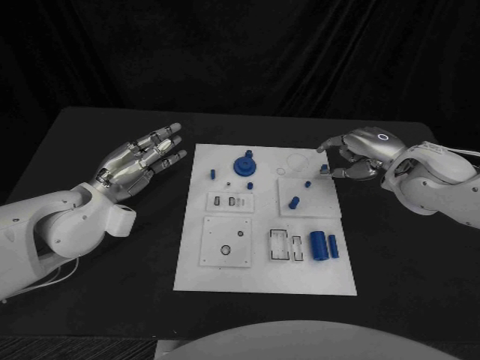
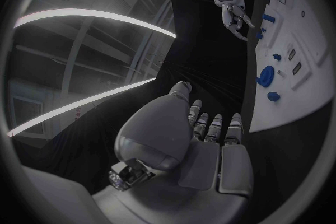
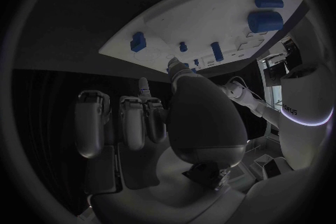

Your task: Assemble the parts on the task board

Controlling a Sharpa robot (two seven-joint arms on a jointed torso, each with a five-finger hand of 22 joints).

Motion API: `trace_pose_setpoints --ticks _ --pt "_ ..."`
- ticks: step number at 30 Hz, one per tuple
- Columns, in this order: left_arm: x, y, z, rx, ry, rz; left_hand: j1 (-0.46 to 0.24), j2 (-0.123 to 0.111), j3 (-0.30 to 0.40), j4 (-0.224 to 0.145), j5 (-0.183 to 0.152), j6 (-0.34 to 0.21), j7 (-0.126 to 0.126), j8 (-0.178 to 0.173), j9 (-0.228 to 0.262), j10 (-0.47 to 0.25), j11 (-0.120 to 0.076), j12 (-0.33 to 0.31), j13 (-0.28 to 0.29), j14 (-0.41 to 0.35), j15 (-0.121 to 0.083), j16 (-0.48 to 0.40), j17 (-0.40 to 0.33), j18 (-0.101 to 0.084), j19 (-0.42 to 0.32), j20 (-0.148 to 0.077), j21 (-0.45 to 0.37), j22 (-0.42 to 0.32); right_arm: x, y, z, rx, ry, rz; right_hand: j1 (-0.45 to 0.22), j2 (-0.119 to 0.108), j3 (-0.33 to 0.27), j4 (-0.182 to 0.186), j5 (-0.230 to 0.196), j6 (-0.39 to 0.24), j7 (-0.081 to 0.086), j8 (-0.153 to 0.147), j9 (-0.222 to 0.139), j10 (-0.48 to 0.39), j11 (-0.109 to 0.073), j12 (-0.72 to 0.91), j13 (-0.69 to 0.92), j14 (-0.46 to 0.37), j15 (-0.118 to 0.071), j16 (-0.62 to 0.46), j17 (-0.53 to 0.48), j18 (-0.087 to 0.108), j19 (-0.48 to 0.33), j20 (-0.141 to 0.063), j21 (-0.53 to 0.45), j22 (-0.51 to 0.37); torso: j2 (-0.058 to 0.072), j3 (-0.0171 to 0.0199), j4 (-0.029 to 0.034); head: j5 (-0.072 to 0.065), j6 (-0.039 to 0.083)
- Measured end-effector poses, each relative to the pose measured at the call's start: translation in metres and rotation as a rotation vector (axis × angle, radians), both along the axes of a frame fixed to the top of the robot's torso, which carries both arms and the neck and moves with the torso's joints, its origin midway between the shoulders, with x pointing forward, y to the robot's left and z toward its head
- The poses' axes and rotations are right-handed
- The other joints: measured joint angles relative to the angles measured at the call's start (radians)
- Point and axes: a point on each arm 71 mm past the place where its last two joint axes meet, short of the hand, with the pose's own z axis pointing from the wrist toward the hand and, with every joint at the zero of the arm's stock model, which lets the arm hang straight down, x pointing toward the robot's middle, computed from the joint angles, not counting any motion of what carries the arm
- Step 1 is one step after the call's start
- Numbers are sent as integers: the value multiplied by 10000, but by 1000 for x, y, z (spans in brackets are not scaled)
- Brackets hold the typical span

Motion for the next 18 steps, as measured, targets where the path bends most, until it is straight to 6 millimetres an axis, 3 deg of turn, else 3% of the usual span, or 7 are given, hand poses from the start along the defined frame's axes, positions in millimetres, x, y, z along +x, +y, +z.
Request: trace_pose_setpoints --ticks 4,8,18 --pt "0 0 0 2 8 -6 0 0 0 0 22 0 0 0 0 0 -1 0 0 0 0 0 0 -1 0 0 0 0 -1 -6 -2 -25 -44 -121 20 20 18 -18 540 -430 4 462 217 0 0 0 0 0 0 0 0 0 0 0 -28 0 0 12 10 -27 -8" --pt "0 -1 0 2 12 -16 0 0 0 0 22 0 0 0 0 -1 -1 0 0 0 0 0 0 -1 0 0 0 0 0 -11 -4 -77 -42 -233 302 212 180 -42 1583 -878 -10 1077 485 0 0 0 -1 0 0 0 0 -1 0 0 -125 -1 9 13 20 -62 7" --pt "0 -1 -1 3 26 -32 0 0 -1 0 22 0 0 0 0 -1 -1 0 0 0 0 0 0 -1 0 0 0 0 4 -15 -11 -204 58 -383 479 291 361 -56 2819 -1340 -9 1957 791 0 0 0 -2 0 1 0 0 1 0 0 -263 -2 9 -9 -2 -44 -13"
